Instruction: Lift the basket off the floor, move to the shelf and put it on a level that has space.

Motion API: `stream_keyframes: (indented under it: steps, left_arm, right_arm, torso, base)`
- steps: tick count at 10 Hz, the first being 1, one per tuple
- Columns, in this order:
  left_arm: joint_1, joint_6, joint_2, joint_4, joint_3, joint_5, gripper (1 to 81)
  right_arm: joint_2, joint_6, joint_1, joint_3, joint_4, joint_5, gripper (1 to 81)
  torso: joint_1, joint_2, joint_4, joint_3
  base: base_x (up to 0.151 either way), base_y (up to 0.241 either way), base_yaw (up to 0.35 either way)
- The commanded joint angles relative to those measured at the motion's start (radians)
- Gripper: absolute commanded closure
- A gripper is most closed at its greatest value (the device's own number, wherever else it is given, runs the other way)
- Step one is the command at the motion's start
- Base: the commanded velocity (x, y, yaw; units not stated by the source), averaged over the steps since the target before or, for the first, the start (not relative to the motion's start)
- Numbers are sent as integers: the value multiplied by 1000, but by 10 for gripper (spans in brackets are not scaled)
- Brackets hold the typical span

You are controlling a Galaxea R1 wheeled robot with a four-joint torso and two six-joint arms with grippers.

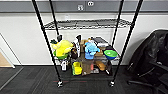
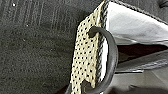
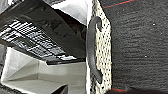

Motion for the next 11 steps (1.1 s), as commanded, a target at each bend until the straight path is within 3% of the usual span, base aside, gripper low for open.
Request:
stream_keyframes:
  steps: [1,4,5,6,7,8,9,10,11]
  left_arm:
    - [-146,0,-12,-2,6,57,10]
    - [-177,0,-5,-5,-8,55,10]
    - [-177,0,4,-2,-26,57,10]
    - [-178,2,18,-2,-51,57,10]
    - [-172,2,27,-3,-56,57,10]
    - [-164,3,35,-4,-56,54,10]
    - [-163,3,43,-2,-56,53,10]
    - [-163,3,43,-5,-56,52,10]
    - [-163,3,41,-6,-53,47,10]
  right_arm:
    - [-18,3,156,7,56,-35,10]
    - [9,3,201,-10,65,-26,10]
    - [23,3,208,-28,70,-27,10]
    - [38,3,210,-48,70,-30,10]
    - [55,3,205,-67,70,-34,10]
    - [63,3,202,-79,71,-34,10]
    - [64,3,201,-79,70,-32,10]
    - [69,3,201,-81,71,-30,10]
    - [72,4,199,-81,80,-26,10]
  torso:
    - [64,-99,0,0]
    - [136,-216,0,-28]
    - [220,-347,0,-29]
    - [179,-285,0,-29]
    - [137,-220,-23,-29]
    - [158,-254,0,-105]
    - [169,-273,-2,-123]
    - [174,-281,-3,-47]
    - [177,-286,-3,-61]
  base:
    - [0,0,0]
    - [0,0,0]
    - [0,0,0]
    - [0,0,0]
    - [0,0,0]
    - [0,0,0]
    - [0,0,0]
    - [0,0,0]
    - [0,0,0]
